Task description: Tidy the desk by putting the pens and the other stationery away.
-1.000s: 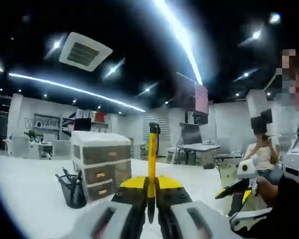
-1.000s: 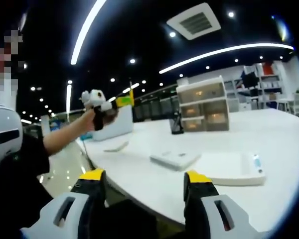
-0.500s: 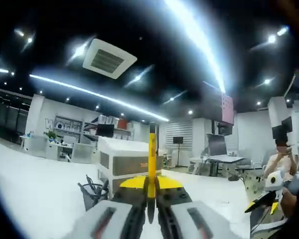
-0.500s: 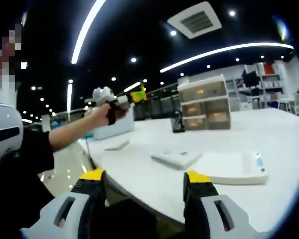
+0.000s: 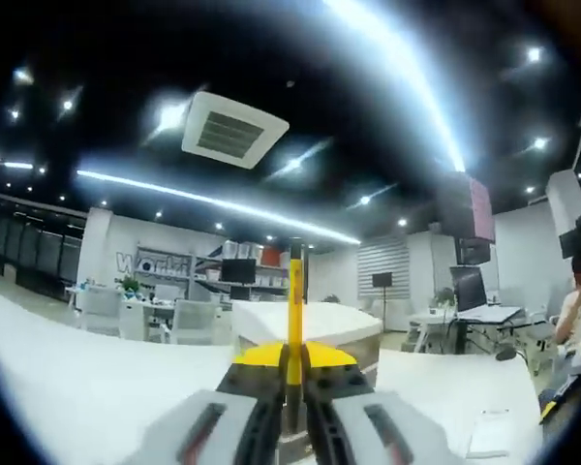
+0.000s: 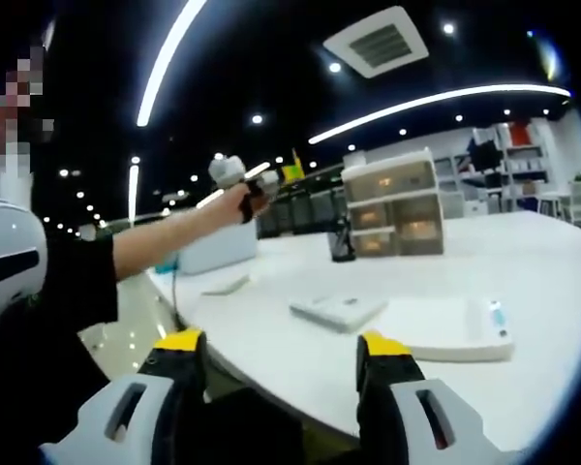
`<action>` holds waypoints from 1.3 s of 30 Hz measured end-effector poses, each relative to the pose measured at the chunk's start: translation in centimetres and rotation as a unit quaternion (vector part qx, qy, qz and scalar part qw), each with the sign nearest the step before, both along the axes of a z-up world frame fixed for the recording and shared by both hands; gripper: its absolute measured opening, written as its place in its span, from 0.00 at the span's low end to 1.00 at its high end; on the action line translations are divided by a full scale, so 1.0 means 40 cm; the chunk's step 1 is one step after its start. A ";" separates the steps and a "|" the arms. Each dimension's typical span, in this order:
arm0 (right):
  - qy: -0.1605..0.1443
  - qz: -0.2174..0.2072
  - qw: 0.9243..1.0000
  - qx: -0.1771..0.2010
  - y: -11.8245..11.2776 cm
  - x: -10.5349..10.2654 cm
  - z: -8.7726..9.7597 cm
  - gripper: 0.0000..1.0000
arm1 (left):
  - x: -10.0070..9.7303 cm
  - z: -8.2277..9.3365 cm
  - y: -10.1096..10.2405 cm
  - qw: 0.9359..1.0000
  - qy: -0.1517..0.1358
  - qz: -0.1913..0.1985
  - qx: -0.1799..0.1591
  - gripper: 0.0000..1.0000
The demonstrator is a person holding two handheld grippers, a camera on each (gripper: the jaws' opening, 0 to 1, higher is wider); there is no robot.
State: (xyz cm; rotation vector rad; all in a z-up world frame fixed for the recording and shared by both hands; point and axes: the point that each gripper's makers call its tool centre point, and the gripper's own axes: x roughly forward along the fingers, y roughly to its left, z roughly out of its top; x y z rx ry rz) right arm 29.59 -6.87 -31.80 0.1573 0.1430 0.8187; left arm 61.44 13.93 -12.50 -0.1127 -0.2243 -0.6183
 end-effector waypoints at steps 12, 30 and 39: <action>0.001 -0.003 1.000 -0.001 -0.008 0.000 0.000 0.59 | 0.164 -0.067 0.018 0.997 0.024 0.071 0.028 0.07; -0.001 0.001 1.000 -0.001 -0.002 -0.008 -0.001 0.59 | 0.178 -0.134 -0.022 0.996 0.030 0.083 0.031 0.07; -0.003 0.008 1.000 -0.004 0.013 -0.020 -0.001 0.59 | 0.174 -0.174 -0.025 0.995 0.035 0.084 0.048 0.07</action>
